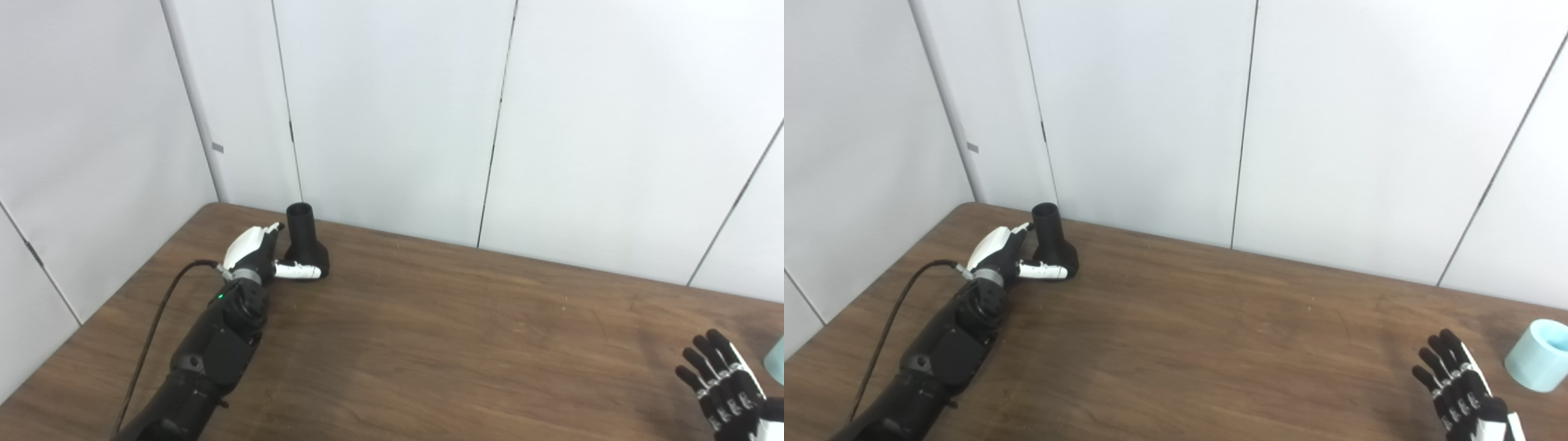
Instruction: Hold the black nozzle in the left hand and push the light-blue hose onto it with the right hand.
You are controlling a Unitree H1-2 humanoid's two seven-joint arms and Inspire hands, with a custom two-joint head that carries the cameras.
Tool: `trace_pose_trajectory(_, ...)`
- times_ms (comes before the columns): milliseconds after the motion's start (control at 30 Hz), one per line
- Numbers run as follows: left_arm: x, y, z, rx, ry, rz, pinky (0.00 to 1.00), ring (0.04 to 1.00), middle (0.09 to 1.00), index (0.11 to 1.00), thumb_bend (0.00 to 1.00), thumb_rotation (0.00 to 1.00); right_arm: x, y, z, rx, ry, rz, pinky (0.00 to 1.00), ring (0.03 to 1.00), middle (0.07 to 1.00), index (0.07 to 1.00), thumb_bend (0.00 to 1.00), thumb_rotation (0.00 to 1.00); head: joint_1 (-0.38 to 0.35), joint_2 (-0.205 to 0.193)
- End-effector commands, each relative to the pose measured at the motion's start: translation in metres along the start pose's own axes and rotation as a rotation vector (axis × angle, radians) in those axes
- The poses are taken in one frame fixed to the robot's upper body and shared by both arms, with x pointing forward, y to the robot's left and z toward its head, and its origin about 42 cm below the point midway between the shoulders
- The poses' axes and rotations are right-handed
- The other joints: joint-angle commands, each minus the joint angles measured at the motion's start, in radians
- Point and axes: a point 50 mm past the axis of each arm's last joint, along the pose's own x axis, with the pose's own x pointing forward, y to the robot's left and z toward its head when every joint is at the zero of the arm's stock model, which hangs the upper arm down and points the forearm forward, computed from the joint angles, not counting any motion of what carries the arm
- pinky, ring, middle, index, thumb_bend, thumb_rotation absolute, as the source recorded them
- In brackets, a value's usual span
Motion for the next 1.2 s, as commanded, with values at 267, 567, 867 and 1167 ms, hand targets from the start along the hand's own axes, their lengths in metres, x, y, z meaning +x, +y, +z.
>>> trace_pose_trajectory(267, 0.008, 0.018, 0.024, -0.025, -0.079, 0.036, 1.00, 0.990, 0.943, 0.891, 1.00, 0.35, -0.013, 0.005, -0.015, 0.013, 0.059, -0.008, 0.88, 0.929, 0.933, 0.919, 0.63, 1.00, 0.002, 0.006)
trace_pose_trajectory(567, 0.006, 0.012, 0.030, 0.003, -0.078, 0.005, 1.00, 0.982, 0.936, 0.871, 1.00, 0.35, -0.013, 0.004, -0.015, 0.012, 0.061, -0.014, 0.87, 0.920, 0.929, 0.919, 0.63, 1.00, 0.003, 0.011)
trace_pose_trajectory(867, 0.007, 0.006, 0.032, 0.017, -0.080, -0.038, 1.00, 0.981, 0.935, 0.853, 1.00, 0.36, -0.012, 0.003, -0.014, 0.008, 0.062, -0.014, 0.87, 0.926, 0.926, 0.918, 0.63, 1.00, 0.004, 0.018)
trace_pose_trajectory(1167, 0.008, 0.001, 0.033, 0.049, -0.088, -0.046, 1.00, 0.981, 0.927, 0.819, 1.00, 0.35, -0.013, 0.004, -0.011, 0.007, 0.056, -0.017, 0.87, 0.928, 0.924, 0.918, 0.62, 1.00, 0.001, 0.026)
